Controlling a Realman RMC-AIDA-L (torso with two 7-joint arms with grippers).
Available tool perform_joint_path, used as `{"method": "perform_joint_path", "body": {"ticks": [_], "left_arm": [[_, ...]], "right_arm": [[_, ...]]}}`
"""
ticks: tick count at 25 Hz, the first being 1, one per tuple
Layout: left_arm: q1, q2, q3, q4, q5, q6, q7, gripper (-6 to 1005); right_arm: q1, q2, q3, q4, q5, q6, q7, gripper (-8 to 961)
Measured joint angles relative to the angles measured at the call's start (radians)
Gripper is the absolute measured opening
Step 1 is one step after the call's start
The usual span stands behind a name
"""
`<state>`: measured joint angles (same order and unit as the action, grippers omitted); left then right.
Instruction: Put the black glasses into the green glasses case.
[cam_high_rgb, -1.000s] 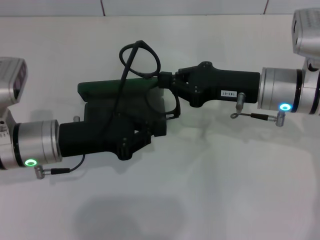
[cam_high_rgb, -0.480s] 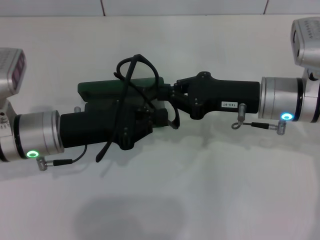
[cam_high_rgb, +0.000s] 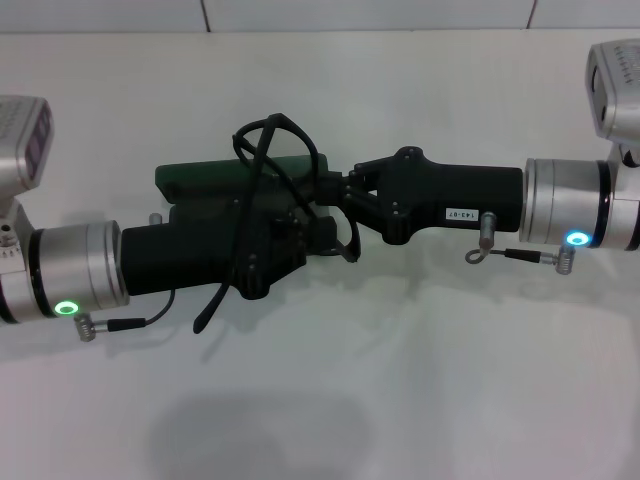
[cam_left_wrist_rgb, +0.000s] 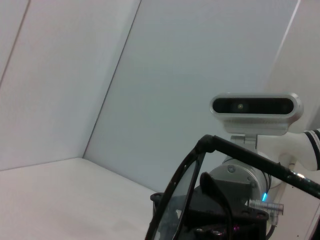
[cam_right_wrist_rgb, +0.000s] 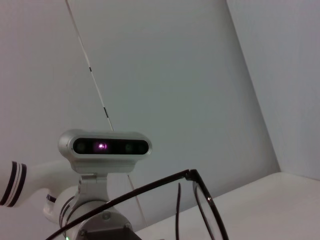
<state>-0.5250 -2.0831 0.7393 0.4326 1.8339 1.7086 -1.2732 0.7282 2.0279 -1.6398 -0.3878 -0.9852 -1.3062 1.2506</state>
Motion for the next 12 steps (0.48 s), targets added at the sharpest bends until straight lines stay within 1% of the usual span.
{"method": "perform_joint_path", "body": {"ticks": [12], "left_arm": [[-0.010,0.002,0.000,0.002,0.001,-0.001,0.000,1]], "right_arm": [[-0.005,0.000,0.001,0.000,0.000,-0.015,-0.001,36]]}}
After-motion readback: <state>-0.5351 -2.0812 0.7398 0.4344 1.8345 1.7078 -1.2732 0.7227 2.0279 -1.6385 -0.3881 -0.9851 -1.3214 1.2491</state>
